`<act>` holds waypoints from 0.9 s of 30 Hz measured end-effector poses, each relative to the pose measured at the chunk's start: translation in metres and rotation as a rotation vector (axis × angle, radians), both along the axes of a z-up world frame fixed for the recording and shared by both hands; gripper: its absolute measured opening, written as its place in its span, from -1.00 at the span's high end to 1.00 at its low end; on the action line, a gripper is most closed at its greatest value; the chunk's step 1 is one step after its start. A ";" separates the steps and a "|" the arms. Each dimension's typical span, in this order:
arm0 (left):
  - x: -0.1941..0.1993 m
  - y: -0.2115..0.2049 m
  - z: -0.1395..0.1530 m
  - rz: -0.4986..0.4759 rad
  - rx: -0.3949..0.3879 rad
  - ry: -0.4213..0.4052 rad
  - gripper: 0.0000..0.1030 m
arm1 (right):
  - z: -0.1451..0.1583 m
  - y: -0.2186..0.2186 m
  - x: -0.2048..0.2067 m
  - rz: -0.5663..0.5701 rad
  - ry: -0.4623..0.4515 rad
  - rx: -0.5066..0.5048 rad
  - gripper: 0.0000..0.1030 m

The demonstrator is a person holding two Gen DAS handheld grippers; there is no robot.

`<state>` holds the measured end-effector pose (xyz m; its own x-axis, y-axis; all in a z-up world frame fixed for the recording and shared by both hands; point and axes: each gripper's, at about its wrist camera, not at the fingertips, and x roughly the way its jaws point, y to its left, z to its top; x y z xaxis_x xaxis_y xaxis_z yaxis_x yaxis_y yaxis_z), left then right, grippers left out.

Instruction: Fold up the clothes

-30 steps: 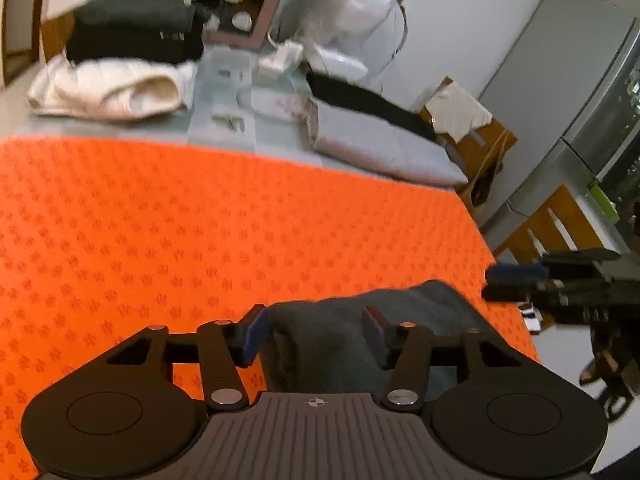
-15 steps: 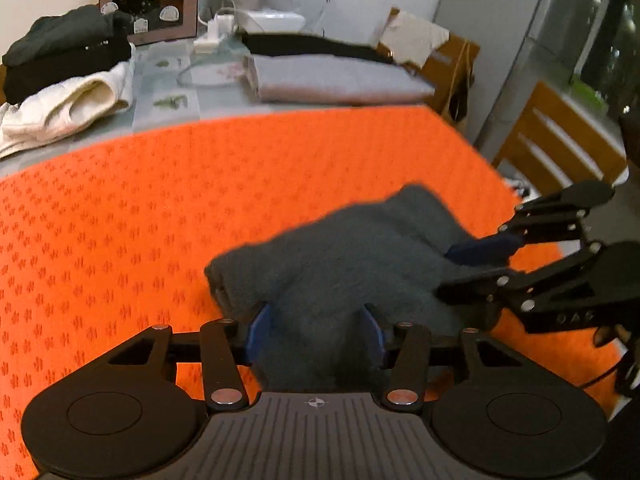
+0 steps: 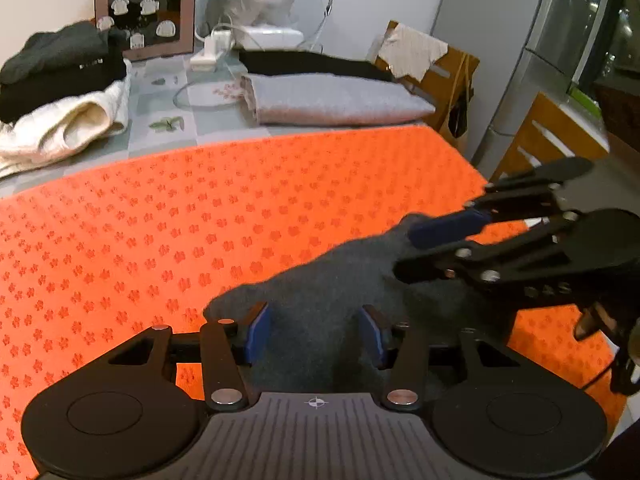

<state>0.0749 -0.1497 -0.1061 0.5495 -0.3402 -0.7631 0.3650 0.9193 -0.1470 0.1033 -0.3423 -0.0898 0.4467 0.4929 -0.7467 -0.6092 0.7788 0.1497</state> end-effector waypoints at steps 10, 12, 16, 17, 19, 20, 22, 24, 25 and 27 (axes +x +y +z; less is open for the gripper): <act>-0.004 0.006 0.003 0.032 -0.033 -0.006 0.00 | -0.019 0.003 0.004 0.010 0.040 -0.012 0.26; -0.012 0.009 0.013 0.031 -0.049 -0.025 0.00 | -0.006 -0.002 -0.002 0.011 0.026 -0.001 0.26; -0.029 0.012 0.024 0.015 -0.054 -0.036 0.03 | 0.013 -0.015 -0.027 0.014 0.007 0.000 0.26; -0.034 0.012 0.024 0.009 -0.051 -0.031 0.03 | 0.015 -0.017 -0.033 0.014 0.005 -0.007 0.26; -0.041 0.012 0.019 0.001 -0.026 -0.015 0.05 | 0.015 -0.021 -0.048 0.013 0.008 -0.023 0.26; -0.042 0.012 0.014 0.002 -0.011 0.004 0.06 | 0.015 -0.023 -0.054 0.010 0.010 -0.028 0.26; -0.043 0.011 0.001 0.013 0.011 0.052 0.09 | 0.008 -0.025 -0.064 -0.002 0.026 -0.040 0.26; -0.042 0.011 -0.010 0.027 0.012 0.083 0.09 | -0.003 -0.025 -0.067 -0.017 0.046 -0.054 0.26; -0.041 0.012 -0.013 0.037 0.003 0.094 0.08 | -0.009 -0.025 -0.067 -0.024 0.056 -0.059 0.26; -0.038 0.014 -0.020 0.061 -0.017 0.113 0.06 | -0.020 -0.025 -0.067 -0.039 0.065 -0.055 0.25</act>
